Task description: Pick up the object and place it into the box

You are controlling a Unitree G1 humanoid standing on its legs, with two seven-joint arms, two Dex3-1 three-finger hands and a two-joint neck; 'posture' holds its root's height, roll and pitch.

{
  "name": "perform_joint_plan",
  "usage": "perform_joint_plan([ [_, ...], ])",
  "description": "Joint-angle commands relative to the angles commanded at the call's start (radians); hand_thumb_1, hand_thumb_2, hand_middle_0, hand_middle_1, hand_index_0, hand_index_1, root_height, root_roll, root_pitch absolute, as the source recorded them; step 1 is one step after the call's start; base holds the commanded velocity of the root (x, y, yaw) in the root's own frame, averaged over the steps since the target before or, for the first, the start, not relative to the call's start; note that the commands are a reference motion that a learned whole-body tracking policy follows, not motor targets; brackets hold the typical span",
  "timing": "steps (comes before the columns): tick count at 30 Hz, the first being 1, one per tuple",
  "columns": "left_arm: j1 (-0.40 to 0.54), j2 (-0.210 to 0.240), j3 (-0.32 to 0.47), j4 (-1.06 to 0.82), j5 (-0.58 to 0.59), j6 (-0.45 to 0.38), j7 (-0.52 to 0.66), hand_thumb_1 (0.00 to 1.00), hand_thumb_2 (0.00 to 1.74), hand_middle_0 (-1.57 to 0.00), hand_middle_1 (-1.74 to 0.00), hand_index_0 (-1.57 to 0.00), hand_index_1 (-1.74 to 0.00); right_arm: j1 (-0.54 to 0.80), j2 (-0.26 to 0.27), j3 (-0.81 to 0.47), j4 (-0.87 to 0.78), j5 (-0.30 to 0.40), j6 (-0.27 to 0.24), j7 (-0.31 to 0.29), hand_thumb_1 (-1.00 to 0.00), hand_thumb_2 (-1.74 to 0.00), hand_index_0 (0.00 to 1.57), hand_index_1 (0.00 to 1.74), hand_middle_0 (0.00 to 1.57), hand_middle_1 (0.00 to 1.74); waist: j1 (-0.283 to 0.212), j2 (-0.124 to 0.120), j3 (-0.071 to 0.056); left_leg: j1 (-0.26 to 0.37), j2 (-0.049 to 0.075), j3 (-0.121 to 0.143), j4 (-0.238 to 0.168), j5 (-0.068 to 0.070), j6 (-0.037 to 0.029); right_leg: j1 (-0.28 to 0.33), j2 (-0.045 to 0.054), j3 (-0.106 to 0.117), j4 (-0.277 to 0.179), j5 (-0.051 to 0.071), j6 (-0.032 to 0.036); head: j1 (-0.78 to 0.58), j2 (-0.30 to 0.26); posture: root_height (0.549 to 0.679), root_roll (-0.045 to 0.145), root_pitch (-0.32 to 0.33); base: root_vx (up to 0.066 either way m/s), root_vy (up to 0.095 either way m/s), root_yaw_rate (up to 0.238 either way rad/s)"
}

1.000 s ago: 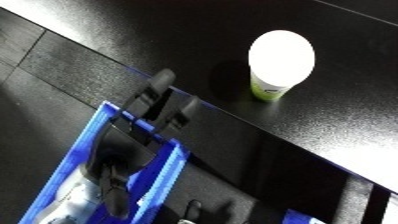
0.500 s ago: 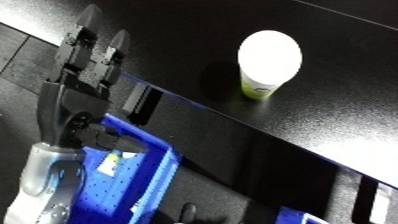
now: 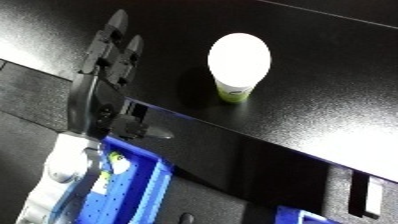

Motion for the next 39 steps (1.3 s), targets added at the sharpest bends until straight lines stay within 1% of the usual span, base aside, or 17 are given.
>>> perform_joint_plan([
  [4,-0.05,-0.014,-0.045,0.043,-0.013,0.017,0.023,0.0,0.0,0.0,0.0,0.0,0.0,-0.015,-0.002,0.008,-0.004,0.003,0.011,-0.002,0.0,0.0,0.0,0.0,0.0,0.0,-0.014,-0.004,0.003,-0.008,0.007,0.01,0.013,-0.005,0.0026,-0.016,0.0041,0.011,0.009,0.003,0.0014,-0.007,0.014,0.636,0.018,-0.038,0.003,0.001,-0.08],
  [10,-0.104,-0.037,-0.087,0.1,-0.019,0.03,0.057,0.0,0.0,0.0,0.0,0.0,0.0,-0.029,0.004,0.02,-0.01,0.006,0.013,-0.012,0.0,0.0,0.0,0.0,0.0,0.0,-0.032,-0.009,0.003,-0.022,0.012,0.021,0.026,-0.011,0.0049,-0.038,0.0078,0.023,0.013,0.01,0.0049,-0.014,0.032,0.635,0.017,-0.031,0.003,-0.006,-0.075],
  [15,-0.142,-0.048,-0.111,0.135,-0.053,0.043,0.07,0.0,0.0,0.0,0.0,0.0,0.0,-0.041,0.005,0.026,-0.016,0.003,0.024,-0.025,0.0,0.0,0.0,0.0,0.0,0.0,-0.049,-0.008,0.003,-0.031,0.013,0.03,0.027,-0.013,0.0065,-0.055,0.0114,0.034,0.005,0.02,0.008,-0.018,0.052,0.635,0.017,-0.021,-0.01,0.006,-0.073],
  [21,-0.186,-0.06,-0.134,0.158,-0.068,0.05,0.073,0.0,0.0,0.0,0.0,0.0,0.0,-0.054,0.007,0.032,-0.019,0.003,0.029,-0.037,0.0,0.0,0.0,0.0,0.0,0.0,-0.065,-0.007,0.003,-0.041,0.014,0.042,0.032,-0.018,0.0101,-0.071,0.0145,0.046,-0.001,0.03,0.0124,-0.021,0.077,0.634,0.016,-0.012,-0.011,-0.002,-0.065],
  [26,-0.237,-0.067,-0.157,0.188,-0.058,0.059,0.075,0.0,0.0,0.0,0.0,0.0,0.0,-0.064,0.009,0.039,-0.021,0.006,0.029,-0.04,0.0,0.0,0.0,0.0,0.0,0.0,-0.079,-0.011,0.003,-0.051,0.016,0.05,0.045,-0.026,0.0124,-0.084,0.0175,0.053,-0.004,0.038,0.0163,-0.037,0.076,0.633,0.017,-0.006,-0.007,-0.013,-0.08],
  [31,-0.283,-0.071,-0.174,0.211,-0.065,0.063,0.072,0.25,0.44,-0.39,-0.44,-0.39,-0.44,-0.066,0.009,0.043,-0.018,0.007,0.028,-0.037,0.0,0.0,0.0,0.0,0.0,0.0,-0.091,-0.013,0.003,-0.054,0.019,0.057,0.053,-0.033,0.014,-0.091,0.0202,0.06,-0.005,0.04,0.0178,-0.049,0.075,0.632,0.017,-0.003,0.003,-0.015,-0.067],
  [39,-0.327,-0.086,-0.192,0.223,-0.078,0.068,0.059,0.65,1.13,-1.02,-1.13,-1.02,-1.13,-0.068,0.013,0.046,-0.011,0.006,0.018,-0.035,0.0,0.0,0.0,0.0,0.0,0.0,-0.105,-0.011,0.003,-0.046,0.023,0.061,0.062,-0.042,0.0155,-0.087,0.0216,0.061,-0.004,0.037,0.014,-0.068,0.068,0.631,0.021,-0.009,0.009,-0.013,-0.04],
])
